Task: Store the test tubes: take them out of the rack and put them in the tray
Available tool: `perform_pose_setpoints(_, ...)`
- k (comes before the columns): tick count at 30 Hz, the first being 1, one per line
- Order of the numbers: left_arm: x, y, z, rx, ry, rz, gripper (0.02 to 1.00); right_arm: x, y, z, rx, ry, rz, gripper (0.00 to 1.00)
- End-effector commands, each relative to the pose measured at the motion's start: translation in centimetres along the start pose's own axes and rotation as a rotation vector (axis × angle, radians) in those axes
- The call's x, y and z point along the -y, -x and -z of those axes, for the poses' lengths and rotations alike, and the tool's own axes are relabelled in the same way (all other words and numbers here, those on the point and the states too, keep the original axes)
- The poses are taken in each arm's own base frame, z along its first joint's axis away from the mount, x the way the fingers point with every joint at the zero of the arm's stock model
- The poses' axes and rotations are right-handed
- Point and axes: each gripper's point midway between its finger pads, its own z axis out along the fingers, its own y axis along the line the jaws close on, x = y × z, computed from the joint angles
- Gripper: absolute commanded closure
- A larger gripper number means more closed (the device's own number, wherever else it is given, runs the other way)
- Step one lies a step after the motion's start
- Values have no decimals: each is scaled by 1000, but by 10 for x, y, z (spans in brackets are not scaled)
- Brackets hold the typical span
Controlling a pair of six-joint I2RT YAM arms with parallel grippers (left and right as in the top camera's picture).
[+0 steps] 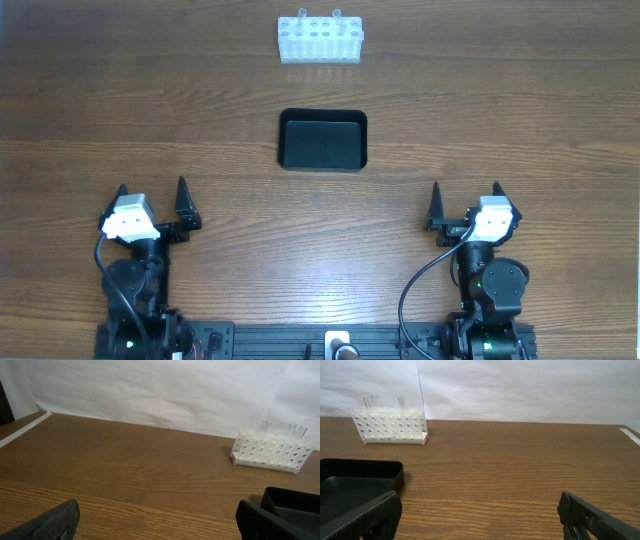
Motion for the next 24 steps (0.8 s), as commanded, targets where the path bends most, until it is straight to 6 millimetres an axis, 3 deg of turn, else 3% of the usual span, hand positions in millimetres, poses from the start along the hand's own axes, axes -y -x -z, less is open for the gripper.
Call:
perform_pose_setpoints(1, 0, -2, -1, -7, -4, -18, 20, -4, -1, 0, 2, 19, -7, 7)
perform_pose_setpoints(5, 4, 3, 0, -3, -23, -17, 20, -4, -1, 0, 2, 19, -7, 7)
perform_pose_setpoints(9, 9, 27, 1, 4, -36, -17, 23, -4, -1, 0, 2, 19, -7, 7)
perform_pose_setpoints(16, 29, 95, -8, 5, -105, -17, 20, -4, -1, 0, 2, 19, -7, 7)
perform_pose_setpoints(24, 69, 165, -41, -10, -217, -24, 20, -4, -1, 0, 2, 19, -7, 7)
